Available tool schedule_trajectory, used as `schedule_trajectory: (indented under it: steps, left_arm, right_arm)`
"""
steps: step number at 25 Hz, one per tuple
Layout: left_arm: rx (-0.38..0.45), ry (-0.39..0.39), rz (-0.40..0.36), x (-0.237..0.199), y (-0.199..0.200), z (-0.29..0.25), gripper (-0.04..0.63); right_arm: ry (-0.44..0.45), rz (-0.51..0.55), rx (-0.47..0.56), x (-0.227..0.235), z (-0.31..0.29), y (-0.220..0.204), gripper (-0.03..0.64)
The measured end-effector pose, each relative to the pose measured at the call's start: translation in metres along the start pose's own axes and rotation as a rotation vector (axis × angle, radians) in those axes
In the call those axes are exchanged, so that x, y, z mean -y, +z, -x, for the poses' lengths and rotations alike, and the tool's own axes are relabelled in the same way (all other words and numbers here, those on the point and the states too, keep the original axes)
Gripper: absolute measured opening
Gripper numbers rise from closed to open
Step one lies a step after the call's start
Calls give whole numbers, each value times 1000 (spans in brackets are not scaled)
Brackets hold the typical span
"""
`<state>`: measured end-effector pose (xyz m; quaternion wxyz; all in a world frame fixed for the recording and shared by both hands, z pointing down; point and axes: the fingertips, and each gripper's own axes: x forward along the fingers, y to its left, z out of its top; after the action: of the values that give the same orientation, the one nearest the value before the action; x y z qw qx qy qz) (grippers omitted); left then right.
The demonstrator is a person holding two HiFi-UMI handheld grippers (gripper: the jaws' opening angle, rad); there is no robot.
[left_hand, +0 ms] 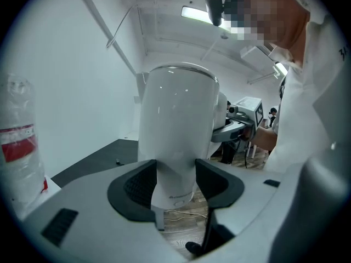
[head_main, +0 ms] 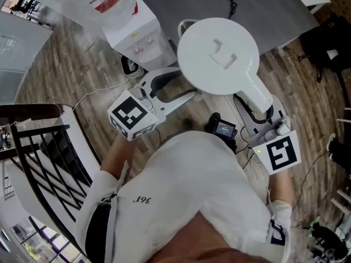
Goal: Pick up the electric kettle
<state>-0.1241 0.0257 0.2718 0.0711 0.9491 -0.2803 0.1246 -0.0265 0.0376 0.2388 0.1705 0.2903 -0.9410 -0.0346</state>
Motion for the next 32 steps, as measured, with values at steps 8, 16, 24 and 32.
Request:
schedule_trajectory:
  steps: [8,16,24,32]
  left_arm:
    - [-22,-91,-4,17,-15,19,225]
    - [-6,-94,1,30,-8,12,225]
    - [-16,-99,5,27,-10,3,225]
    - [-30,-127,5,17,-13,7,225]
  right_arm:
    - [-69,-62,-13,-36,9,-7,94]
    - [-77,-42,-22,-33,25,-3,94]
    - [-75,-43,-29,-26,24,-8,94]
    - [-98,-71,-26,-28,14,-6,94]
